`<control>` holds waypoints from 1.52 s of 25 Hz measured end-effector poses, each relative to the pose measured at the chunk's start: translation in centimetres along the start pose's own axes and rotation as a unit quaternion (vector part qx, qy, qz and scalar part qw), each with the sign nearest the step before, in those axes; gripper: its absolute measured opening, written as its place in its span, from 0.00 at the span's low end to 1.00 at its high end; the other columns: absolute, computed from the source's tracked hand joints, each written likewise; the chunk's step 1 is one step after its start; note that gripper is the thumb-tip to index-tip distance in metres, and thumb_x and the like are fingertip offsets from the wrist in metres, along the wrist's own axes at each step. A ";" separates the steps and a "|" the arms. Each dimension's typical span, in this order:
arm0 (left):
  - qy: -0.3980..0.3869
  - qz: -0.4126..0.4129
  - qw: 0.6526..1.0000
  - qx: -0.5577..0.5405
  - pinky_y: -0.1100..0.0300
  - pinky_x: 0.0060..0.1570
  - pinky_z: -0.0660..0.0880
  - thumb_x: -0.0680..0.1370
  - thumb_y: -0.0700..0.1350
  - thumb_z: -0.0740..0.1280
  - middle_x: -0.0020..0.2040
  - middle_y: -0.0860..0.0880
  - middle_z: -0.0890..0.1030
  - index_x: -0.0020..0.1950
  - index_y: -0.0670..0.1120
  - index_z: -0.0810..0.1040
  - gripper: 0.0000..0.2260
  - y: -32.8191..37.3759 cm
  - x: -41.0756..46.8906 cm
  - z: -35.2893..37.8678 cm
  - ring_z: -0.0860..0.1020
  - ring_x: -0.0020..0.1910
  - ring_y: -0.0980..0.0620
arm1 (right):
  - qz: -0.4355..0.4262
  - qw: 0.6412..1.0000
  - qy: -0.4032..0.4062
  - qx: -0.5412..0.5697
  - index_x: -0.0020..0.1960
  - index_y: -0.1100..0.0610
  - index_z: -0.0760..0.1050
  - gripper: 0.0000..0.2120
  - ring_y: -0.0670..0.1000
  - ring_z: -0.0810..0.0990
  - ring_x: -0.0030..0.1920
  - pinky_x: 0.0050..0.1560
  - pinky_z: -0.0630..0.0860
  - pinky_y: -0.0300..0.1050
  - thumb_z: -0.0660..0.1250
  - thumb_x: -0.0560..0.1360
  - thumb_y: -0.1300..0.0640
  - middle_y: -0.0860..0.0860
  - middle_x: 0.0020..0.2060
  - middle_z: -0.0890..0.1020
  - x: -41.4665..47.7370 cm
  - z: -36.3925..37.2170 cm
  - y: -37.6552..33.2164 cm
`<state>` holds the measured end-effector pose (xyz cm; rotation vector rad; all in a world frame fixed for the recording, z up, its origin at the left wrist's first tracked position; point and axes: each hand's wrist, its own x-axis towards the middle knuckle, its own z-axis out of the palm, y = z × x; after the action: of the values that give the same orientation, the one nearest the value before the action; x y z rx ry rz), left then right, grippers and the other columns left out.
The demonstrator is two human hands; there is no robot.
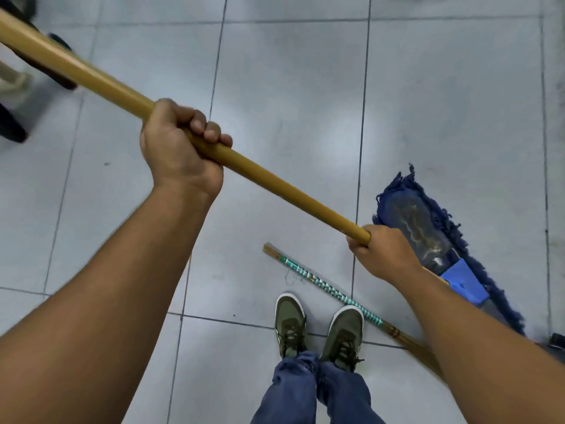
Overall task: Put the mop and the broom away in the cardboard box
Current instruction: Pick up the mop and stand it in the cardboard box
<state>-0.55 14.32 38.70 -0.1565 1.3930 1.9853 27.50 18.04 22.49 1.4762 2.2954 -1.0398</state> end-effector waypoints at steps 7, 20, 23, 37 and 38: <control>-0.177 0.083 0.978 0.070 0.54 0.33 0.71 0.76 0.36 0.57 0.26 0.48 0.68 0.36 0.44 0.66 0.09 11.5 -8.4 11.6 0.68 0.26 0.49 | 0.027 0.984 0.067 0.164 0.27 0.52 0.68 0.14 0.48 0.69 0.22 0.24 0.65 0.41 0.62 0.69 0.49 0.48 0.22 0.73 -6.0 -9.2 -5.7; -0.417 0.095 0.891 0.152 0.53 0.34 0.75 0.80 0.49 0.62 0.27 0.48 0.71 0.44 0.44 0.68 0.10 22.5 -27.6 26.2 0.71 0.27 0.49 | 0.044 0.932 0.146 0.329 0.25 0.52 0.64 0.14 0.45 0.63 0.21 0.22 0.63 0.41 0.67 0.64 0.54 0.44 0.18 0.66 -20.9 -22.6 -6.9; -0.463 0.090 0.868 0.157 0.53 0.35 0.76 0.80 0.50 0.62 0.27 0.48 0.71 0.43 0.45 0.68 0.11 23.4 -32.0 28.5 0.72 0.28 0.49 | 0.039 0.923 0.165 0.346 0.25 0.51 0.63 0.15 0.46 0.64 0.22 0.24 0.65 0.41 0.67 0.64 0.55 0.44 0.19 0.66 -24.3 -25.4 -6.4; -0.659 -0.001 0.737 0.149 0.52 0.35 0.76 0.79 0.50 0.64 0.27 0.48 0.73 0.43 0.45 0.69 0.10 24.8 -45.3 29.8 0.73 0.28 0.48 | 0.151 0.836 0.320 0.420 0.31 0.54 0.65 0.09 0.54 0.66 0.30 0.34 0.67 0.52 0.66 0.63 0.56 0.56 0.27 0.66 -39.8 -24.5 -7.8; -0.673 -0.014 0.725 0.147 0.53 0.36 0.76 0.79 0.49 0.64 0.27 0.49 0.73 0.44 0.45 0.69 0.10 24.4 -46.2 29.3 0.73 0.29 0.48 | 0.164 0.826 0.334 0.424 0.31 0.53 0.65 0.09 0.54 0.67 0.29 0.33 0.68 0.52 0.66 0.63 0.57 0.55 0.27 0.67 -41.1 -23.6 -7.7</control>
<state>27.81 13.62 91.49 1.1792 0.6103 1.1703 44.54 2.74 64.75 2.8469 1.8061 -1.7593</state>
